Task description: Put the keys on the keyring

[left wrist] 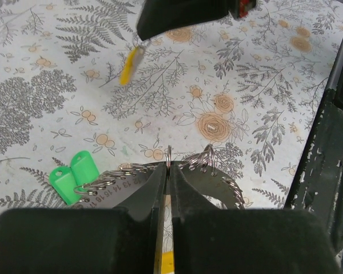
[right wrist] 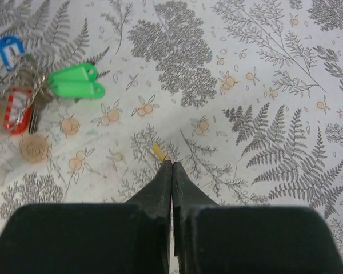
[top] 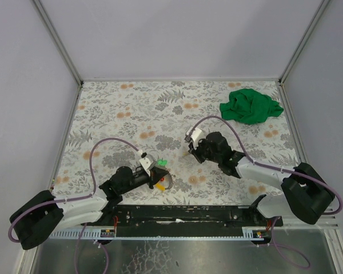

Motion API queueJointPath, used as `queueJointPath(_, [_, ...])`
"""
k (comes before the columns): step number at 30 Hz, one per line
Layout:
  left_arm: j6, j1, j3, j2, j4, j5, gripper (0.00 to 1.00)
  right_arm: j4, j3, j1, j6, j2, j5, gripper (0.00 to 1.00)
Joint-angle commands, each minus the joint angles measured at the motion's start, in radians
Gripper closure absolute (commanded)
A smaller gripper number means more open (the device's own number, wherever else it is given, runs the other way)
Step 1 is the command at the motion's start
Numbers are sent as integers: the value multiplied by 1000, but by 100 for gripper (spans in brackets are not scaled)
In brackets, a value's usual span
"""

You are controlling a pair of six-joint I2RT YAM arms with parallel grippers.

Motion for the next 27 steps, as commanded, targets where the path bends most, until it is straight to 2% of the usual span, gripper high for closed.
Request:
queueJointPath(1, [79, -2, 55, 6, 14, 24, 100, 267, -111, -1, -84, -87, -97, 100])
queueJointPath(8, [202, 0, 108, 51, 14, 95, 100, 445, -239, -1, -108, -174, -247, 100])
queueJointPath(13, [279, 6, 133, 92, 8, 166, 100, 361, -258, -2, -179, -262, -334, 100])
queueJointPath(18, [339, 12, 142, 116, 23, 233, 100, 330, -257, -2, -174, -282, -447, 100])
queueJointPath(27, [383, 15, 169, 216, 23, 381, 100, 471, -364, 2, -217, -293, -564, 100])
